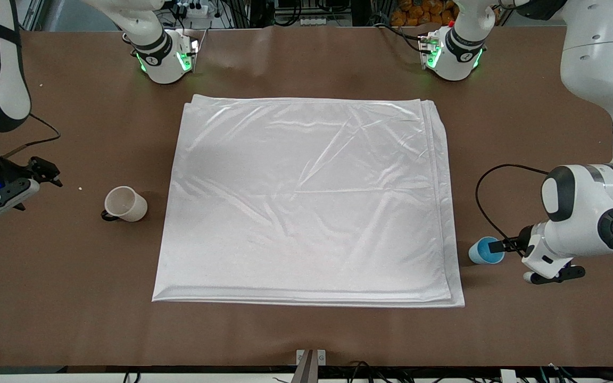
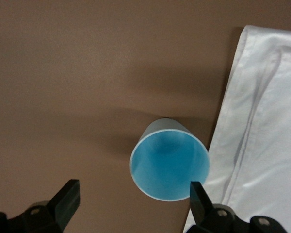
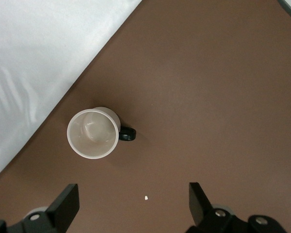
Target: Place blue cup into white mug on cloth
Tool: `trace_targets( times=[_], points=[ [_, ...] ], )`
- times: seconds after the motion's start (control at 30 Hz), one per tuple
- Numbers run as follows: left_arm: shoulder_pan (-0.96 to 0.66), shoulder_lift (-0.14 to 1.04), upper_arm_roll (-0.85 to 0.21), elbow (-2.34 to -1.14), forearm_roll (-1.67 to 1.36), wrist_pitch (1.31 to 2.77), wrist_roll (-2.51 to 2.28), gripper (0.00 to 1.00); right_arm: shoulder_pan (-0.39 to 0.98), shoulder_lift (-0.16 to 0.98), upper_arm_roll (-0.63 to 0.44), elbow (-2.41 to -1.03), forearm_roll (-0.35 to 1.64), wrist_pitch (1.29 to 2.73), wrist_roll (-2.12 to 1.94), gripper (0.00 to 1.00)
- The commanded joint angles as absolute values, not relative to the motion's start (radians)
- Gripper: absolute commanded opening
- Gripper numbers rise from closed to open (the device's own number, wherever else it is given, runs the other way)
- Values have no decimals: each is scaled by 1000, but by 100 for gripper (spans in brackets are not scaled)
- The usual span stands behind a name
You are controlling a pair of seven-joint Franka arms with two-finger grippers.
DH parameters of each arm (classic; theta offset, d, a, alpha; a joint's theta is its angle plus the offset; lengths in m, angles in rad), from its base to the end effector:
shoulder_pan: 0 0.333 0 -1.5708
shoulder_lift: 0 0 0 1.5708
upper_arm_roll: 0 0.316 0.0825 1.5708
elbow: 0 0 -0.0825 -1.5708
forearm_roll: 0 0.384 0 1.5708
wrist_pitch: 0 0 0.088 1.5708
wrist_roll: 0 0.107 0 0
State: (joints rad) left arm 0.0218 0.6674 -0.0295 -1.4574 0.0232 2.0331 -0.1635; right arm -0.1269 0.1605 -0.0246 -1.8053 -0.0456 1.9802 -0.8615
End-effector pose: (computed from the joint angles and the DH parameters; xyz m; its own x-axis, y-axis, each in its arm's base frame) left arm 0.7082 -0.0006 0.2838 0.9847 0.1495 -0.0898 0.1487 -0.9888 -0.0163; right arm 0.6004 -0.0939 0.4545 0.7465 0.6649 -0.0258 0.6654 -0.7454 0.0406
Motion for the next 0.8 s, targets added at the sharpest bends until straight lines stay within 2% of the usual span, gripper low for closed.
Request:
trace_targets(
  times=[0.0, 0.47, 0.77],
  points=[
    [26, 701, -35, -1450, 44, 2040, -172, 100, -137, 192, -18, -1839, -60, 2039, -1018, 100],
    [26, 736, -34, -1448, 44, 2082, -172, 100, -129, 299, -18, -1842, -60, 2155, -1437, 100],
    [25, 755, -34, -1448, 44, 2125, -173, 100, -129, 353, -17, -1842, -60, 2180, -1633, 100]
  ],
)
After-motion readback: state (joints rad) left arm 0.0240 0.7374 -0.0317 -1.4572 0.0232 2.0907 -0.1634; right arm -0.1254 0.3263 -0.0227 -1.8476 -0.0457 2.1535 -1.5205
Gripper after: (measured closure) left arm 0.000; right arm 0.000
